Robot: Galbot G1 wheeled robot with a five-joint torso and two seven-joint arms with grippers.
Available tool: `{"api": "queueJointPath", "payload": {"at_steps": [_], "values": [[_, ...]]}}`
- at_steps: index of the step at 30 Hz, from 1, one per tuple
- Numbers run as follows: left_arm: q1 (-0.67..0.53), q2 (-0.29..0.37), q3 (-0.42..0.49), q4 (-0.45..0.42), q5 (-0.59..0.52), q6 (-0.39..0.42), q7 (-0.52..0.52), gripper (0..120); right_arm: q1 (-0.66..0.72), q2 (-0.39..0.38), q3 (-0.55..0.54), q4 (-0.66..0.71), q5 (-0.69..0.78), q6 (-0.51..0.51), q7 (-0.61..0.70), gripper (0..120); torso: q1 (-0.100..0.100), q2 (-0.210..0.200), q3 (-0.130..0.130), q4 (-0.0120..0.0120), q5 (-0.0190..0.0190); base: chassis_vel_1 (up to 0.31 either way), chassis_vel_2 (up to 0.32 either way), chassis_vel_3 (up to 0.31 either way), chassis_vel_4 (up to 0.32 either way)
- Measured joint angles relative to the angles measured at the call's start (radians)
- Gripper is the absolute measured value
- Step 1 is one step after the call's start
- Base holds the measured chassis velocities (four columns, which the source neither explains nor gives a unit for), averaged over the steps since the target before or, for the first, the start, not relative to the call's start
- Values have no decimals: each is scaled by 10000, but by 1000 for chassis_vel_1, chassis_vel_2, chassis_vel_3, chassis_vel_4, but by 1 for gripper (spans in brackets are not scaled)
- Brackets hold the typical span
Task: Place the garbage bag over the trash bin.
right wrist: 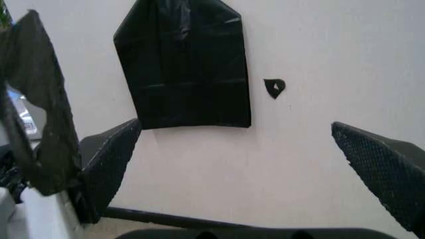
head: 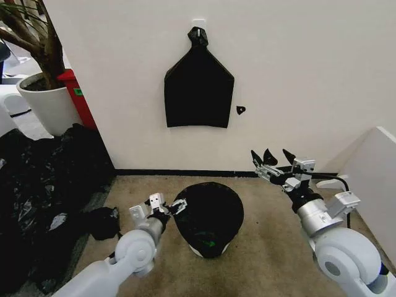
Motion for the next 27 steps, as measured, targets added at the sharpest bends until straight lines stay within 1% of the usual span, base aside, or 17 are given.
{"api": "queueJointPath", "payload": {"at_steps": [3, 5, 6, 8, 10, 11, 12, 14, 16, 17, 18, 19, 21, 23, 24, 25, 27], "values": [[50, 31, -103, -158, 3, -41, 67, 100, 7, 2, -11, 14, 39, -14, 65, 100, 0, 0, 1, -4, -5, 0, 0, 0, 0], [323, 235, -349, -436, 186, -103, 208, 100, -5, 67, -14, 84, 50, -46, 146, 100, 0, 0, 1, -3, -2, 0, 0, 0, 0], [674, 527, -680, -717, 663, -187, 391, 100, -52, 162, -14, 144, 1, -87, 191, 100, 0, 0, 1, -2, -3, 0, 0, 0, 0], [728, 575, -738, -753, 759, -210, 423, 100, -68, 186, -14, 151, -28, -93, 191, 100, 0, 0, 1, -2, -4, 0, 0, 0, 0], [1469, 1324, -1423, -1146, 2235, -652, 971, 100, -330, 440, 39, 157, -522, -95, 87, 100, 0, 0, 1, 1, 0, 0, 0, 0, 0], [2001, 1764, -1997, -1337, 2988, -855, 1384, 100, -555, 650, 134, 125, -918, -40, -69, 100, 0, 0, 1, 2, -6, 0, 0, 0, 0], [2378, 2018, -2505, -1444, 3405, -942, 1635, 100, -693, 764, 193, 109, -1121, 4, -172, 100, 0, 0, 1, 0, -9, 0, 0, 0, 0], [3441, 2557, -4251, -1640, 4617, -1210, 2401, 100, -1281, 1250, 472, 104, -1820, 181, -563, 100, 0, 1, -1, 2, 5, 0, 0, 0, 0], [4300, 2723, -5588, -1777, 5344, -1388, 2929, 100, -1919, 1686, 704, 174, -2398, 373, -830, 100, 0, 0, -1, 0, 4, 0, 0, 0, 0], [4300, 2723, -5588, -1777, 5344, -1388, 2929, 100, -1919, 1686, 704, 174, -2398, 373, -830, 100, 0, 0, -1, 0, 4, 0, 0, 0, 0], [4988, 2733, -6611, -1945, 5615, -1410, 3188, 100, -2379, 1973, 828, 236, -2783, 576, -957, 100, 0, -1, 0, -2, -14, 0, 0, 0, 0], [5758, 2622, -7706, -2253, 5707, -1357, 3414, 100, -2880, 2277, 948, 272, -3294, 867, -1099, 100, 0, -1, -2, -5, -5, 0, 0, 0, 0], [6573, 2340, -8723, -2638, 5784, -1252, 3768, 100, -3289, 2604, 1080, 275, -3814, 1142, -1338, 100, 0, 0, -2, -3, 4, 0, 0, 0, 0], [7699, 1657, -10031, -3153, 6151, -1218, 4541, 100, -3843, 3244, 1266, 294, -4559, 1612, -1721, 100, -1, 0, -2, -2, -8, 0, 0, 0, 0], [8586, 1025, -10878, -3479, 6530, -1349, 5190, 100, -4157, 3722, 1318, 329, -4964, 1931, -1918, 100, 0, 0, -2, 0, -2, 0, 0, 0, 0], [8586, 1025, -10878, -3479, 6530, -1349, 5190, 100, -4157, 3722, 1318, 329, -4964, 1931, -1918, 100, 0, 0, -2, 0, -2, 0, 0, 0, 0], [9493, 279, -11525, -3825, 6927, -1635, 5646, 100, -4500, 4264, 1329, 399, -5396, 2319, -2106, 100, -1, 0, -2, 0, -4, 0, 0, 0, 0]]}}
